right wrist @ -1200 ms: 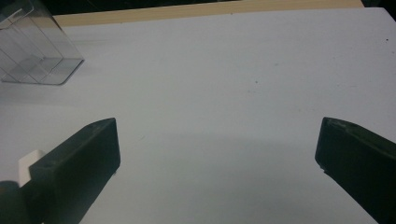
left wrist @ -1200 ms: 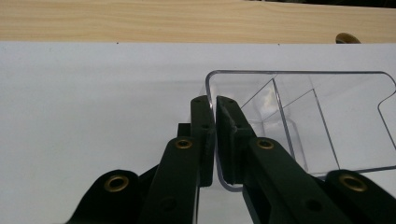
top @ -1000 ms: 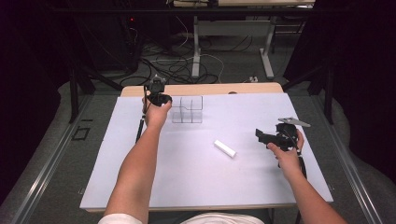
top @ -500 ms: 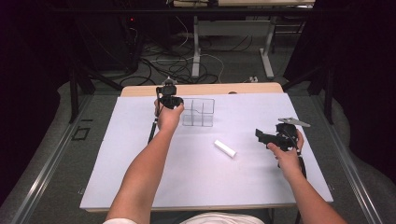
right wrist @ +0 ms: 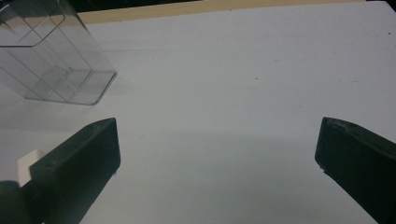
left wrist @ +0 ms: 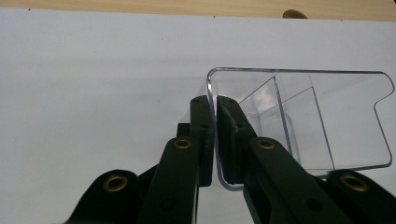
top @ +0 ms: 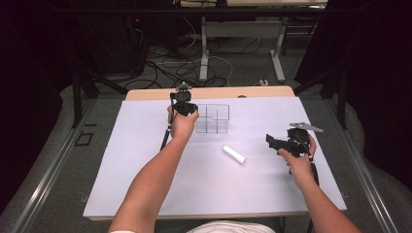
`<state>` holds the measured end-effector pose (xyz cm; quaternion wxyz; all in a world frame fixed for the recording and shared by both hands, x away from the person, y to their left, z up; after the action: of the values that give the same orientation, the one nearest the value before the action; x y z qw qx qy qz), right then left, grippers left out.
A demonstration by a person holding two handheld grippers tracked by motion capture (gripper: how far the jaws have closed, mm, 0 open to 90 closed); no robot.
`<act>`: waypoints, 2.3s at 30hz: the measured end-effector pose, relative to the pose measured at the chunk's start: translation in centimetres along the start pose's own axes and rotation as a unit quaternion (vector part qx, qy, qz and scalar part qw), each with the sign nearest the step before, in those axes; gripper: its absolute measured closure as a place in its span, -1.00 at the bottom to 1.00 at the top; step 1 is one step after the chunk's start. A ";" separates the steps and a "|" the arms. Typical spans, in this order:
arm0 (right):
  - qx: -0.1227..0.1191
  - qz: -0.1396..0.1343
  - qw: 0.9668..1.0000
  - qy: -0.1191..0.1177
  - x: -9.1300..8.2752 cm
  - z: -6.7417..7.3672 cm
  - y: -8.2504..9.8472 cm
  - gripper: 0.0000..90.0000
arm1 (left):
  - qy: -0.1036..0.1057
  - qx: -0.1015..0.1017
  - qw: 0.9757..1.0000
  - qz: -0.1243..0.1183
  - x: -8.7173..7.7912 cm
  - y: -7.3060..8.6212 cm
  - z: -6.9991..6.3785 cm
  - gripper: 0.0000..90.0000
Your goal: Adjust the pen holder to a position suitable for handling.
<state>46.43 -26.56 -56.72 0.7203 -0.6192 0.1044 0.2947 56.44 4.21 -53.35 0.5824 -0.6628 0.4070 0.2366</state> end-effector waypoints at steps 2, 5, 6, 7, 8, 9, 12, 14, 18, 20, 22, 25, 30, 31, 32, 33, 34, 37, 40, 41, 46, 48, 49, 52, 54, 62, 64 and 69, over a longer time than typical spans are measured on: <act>0.000 -0.001 1.000 0.000 0.0 0.0 0.0 -1.00 | 0.000 0.006 1.000 -0.002 0.0 0.0 0.0 0.92; 0.000 -0.002 1.000 0.000 -0.1 0.1 -0.1 -1.00 | 0.010 0.007 1.000 -0.004 0.0 0.0 0.1 0.91; 0.000 -0.002 1.000 0.000 -0.1 0.1 -0.1 -1.00 | 0.014 0.002 1.000 -0.005 0.0 0.0 0.1 0.90; 0.000 -0.002 1.000 0.000 -0.1 0.1 -0.1 -1.00 | 0.016 0.001 1.000 -0.006 0.1 0.0 0.1 0.90; -0.001 -0.002 1.000 0.000 -0.1 0.1 -0.1 -1.00 | 0.016 -0.002 1.000 -0.005 0.1 0.0 0.1 0.90; -0.002 -0.002 1.000 0.000 -0.1 0.1 -0.1 -1.00 | 0.015 -0.002 1.000 -0.005 0.0 0.0 0.1 0.90; -0.001 -0.002 1.000 0.000 -0.1 0.1 -0.2 -1.00 | 0.017 0.000 1.000 0.000 0.0 0.1 -0.1 0.90; -0.002 -0.002 1.000 0.000 -0.1 0.1 -0.1 -1.00 | 0.018 0.001 1.000 0.000 0.0 0.2 -0.4 0.89; 0.000 -0.002 1.000 0.000 -0.1 0.2 -0.1 -1.00 | 0.011 0.008 1.000 -0.004 0.1 0.2 -0.5 0.89; 0.000 -0.004 1.000 0.000 -0.2 0.2 -0.2 -1.00 | 0.014 0.006 1.000 -0.004 0.1 0.2 -0.5 0.88; -0.001 -0.005 1.000 0.001 -0.3 0.2 -0.3 -1.00 | 0.014 0.009 1.000 -0.005 0.0 0.1 -0.4 0.85; -0.001 -0.007 1.000 -0.001 -0.4 0.1 -0.4 -1.00 | 0.012 0.015 1.000 -0.012 -0.3 -0.1 -0.1 0.78; -0.009 -0.011 1.000 -0.002 -0.5 0.4 -0.6 -1.00 | 0.020 0.020 0.999 -0.030 -1.3 -0.6 0.4 0.64; -0.016 -0.011 1.000 -0.003 -0.5 0.4 -0.7 -1.00 | 0.019 0.024 0.999 -0.034 -1.5 -0.7 0.6 0.62; -0.016 -0.012 1.000 -0.003 -0.6 0.5 -0.7 -1.00 | 0.019 0.025 0.999 -0.037 -1.7 -0.8 0.8 0.59; -0.022 -0.013 1.000 -0.003 -0.5 0.6 -0.8 -1.00 | 0.020 0.029 0.999 -0.041 -1.9 -0.9 1.0 0.56; -0.025 -0.012 1.000 -0.003 -0.6 0.7 -0.8 -1.00 | 0.022 0.028 0.998 -0.045 -2.1 -0.9 1.1 0.53; -0.033 -0.012 0.999 -0.006 -0.6 0.8 -0.9 -1.00 | 0.036 0.025 0.998 -0.055 -2.7 -1.0 1.3 0.49; -0.040 -0.015 0.999 -0.007 -0.6 1.0 -1.0 -0.98 | 0.042 0.029 0.997 -0.064 -3.1 -0.9 1.5 0.45; -0.041 -0.012 0.999 -0.006 -0.7 1.1 -1.0 -0.97 | 0.046 0.033 0.996 -0.067 -3.2 -0.9 1.5 0.43; -0.049 -0.012 0.999 -0.011 -0.8 1.4 -1.1 -0.89 | 0.053 0.039 0.994 -0.089 -4.1 -1.0 2.2 0.32; -0.052 -0.010 0.999 -0.012 -0.9 1.6 -1.1 -0.80 | 0.055 0.040 0.993 -0.094 -4.5 -0.8 2.5 0.29; -0.052 -0.011 0.998 -0.013 -0.9 1.7 -1.2 -0.76 | 0.059 0.037 0.993 -0.096 -4.7 -0.7 2.7 0.27; -0.062 -0.008 0.998 -0.017 -0.9 2.0 -1.1 -0.66 | 0.075 0.027 0.991 -0.104 -5.4 -0.4 3.2 0.23; -0.070 -0.006 0.997 -0.020 -0.8 2.3 -1.1 -0.66 | 0.072 0.034 0.990 -0.112 -5.8 -0.2 3.6 0.18; -0.098 -0.011 0.994 -0.037 -0.9 3.7 -1.3 -0.56 | 0.082 0.055 0.985 -0.143 -7.3 1.1 3.7 -0.07; -0.101 -0.011 0.994 -0.040 -0.9 4.1 -1.4 -0.51 | 0.081 0.067 0.983 -0.149 -7.7 1.5 3.8 -0.12; -0.102 -0.013 0.994 -0.047 -1.4 4.4 -1.8 -0.37 | 0.072 0.100 0.979 -0.164 -8.5 2.8 4.2 -0.23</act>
<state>45.30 -22.85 -53.57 0.6610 -0.6763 0.0315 0.3235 50.12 10.57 -49.10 0.6454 -0.6744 0.3554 0.0481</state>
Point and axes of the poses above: each handheld gripper's, and its own axes: x roughly forward along the jaws, y roughly out of its underside, z roughly to its left, the point moved 9 cm from there along x, roughly forward along the jaws, and after that the axes turned 2 degrees about -y, right-handed, at the moved point
